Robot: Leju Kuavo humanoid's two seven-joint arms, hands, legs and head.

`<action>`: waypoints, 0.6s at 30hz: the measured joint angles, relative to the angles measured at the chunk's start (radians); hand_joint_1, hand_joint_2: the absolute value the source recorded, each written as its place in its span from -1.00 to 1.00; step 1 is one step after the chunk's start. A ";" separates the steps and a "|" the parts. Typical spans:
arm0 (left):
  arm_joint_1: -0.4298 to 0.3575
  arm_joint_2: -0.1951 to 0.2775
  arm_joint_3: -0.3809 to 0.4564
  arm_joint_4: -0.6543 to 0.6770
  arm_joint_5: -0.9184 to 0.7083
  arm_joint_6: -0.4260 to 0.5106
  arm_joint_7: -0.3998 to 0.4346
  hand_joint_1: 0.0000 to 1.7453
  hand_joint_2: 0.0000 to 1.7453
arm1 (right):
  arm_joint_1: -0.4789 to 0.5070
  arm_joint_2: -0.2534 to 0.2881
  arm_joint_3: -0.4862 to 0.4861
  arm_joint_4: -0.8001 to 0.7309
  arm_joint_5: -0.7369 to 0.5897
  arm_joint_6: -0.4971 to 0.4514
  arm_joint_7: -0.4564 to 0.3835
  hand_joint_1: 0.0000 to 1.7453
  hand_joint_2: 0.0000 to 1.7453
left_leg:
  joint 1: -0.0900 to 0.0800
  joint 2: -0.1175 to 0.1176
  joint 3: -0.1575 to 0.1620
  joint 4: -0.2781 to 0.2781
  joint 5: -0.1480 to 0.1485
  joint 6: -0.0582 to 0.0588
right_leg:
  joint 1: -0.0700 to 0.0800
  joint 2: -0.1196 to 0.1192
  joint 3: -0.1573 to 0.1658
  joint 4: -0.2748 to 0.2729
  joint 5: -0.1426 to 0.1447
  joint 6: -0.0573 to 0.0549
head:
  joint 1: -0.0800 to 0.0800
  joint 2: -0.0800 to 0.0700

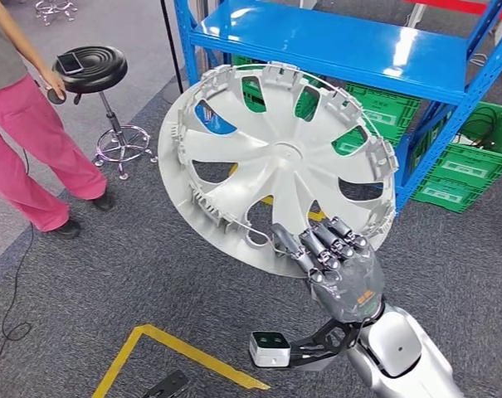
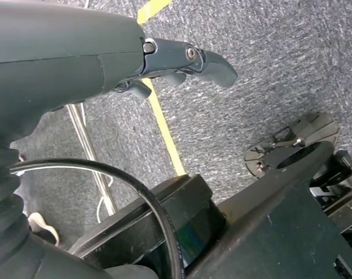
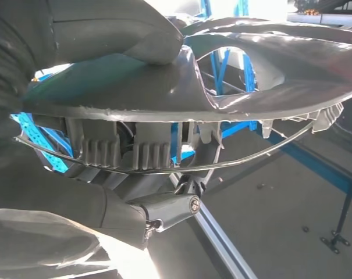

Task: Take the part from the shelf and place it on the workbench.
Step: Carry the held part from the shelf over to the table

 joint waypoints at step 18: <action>0.000 0.004 0.004 0.000 0.000 0.000 -0.009 -1.00 1.00 | -0.015 0.004 0.011 0.008 0.000 0.000 0.030 1.00 1.00 | 0.004 0.003 -0.014 0.061 -0.032 -0.032 | 0.013 0.000 0.082 -0.068 -0.024 -0.029 | -0.014 0.000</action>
